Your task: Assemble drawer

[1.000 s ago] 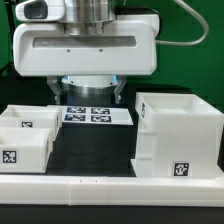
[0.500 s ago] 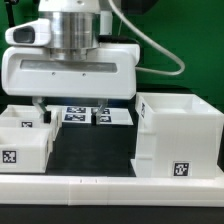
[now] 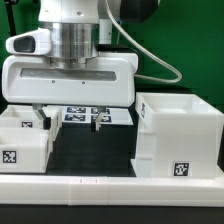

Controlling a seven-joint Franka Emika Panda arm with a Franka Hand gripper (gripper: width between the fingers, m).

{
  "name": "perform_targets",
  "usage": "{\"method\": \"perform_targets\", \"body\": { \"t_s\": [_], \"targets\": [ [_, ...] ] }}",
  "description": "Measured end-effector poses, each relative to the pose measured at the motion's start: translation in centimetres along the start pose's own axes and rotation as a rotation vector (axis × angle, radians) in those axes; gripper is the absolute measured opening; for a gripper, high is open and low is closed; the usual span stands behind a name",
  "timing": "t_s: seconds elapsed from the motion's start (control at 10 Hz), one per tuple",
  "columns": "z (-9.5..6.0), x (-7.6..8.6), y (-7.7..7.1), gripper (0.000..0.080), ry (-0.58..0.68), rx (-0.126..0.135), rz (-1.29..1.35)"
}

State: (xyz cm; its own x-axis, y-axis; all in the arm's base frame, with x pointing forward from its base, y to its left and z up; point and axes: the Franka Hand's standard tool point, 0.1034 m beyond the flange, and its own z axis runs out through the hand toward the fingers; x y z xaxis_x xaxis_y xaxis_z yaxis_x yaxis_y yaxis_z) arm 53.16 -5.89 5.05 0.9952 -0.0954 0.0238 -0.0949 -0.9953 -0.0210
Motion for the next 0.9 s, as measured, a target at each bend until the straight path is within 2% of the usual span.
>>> {"method": "perform_targets", "body": {
  "t_s": [0.1,0.3,0.6,0.9],
  "targets": [
    [0.0,0.0,0.1,0.0649,0.000,0.000,-0.001],
    [-0.1,0.1,1.9,0.0649,0.001,-0.003,-0.048],
    [0.1,0.0,2.8,0.0649,0.000,-0.004,-0.060],
    [1.8,-0.3,3.1,0.0649,0.005,-0.014,-0.065]
  ]
}}
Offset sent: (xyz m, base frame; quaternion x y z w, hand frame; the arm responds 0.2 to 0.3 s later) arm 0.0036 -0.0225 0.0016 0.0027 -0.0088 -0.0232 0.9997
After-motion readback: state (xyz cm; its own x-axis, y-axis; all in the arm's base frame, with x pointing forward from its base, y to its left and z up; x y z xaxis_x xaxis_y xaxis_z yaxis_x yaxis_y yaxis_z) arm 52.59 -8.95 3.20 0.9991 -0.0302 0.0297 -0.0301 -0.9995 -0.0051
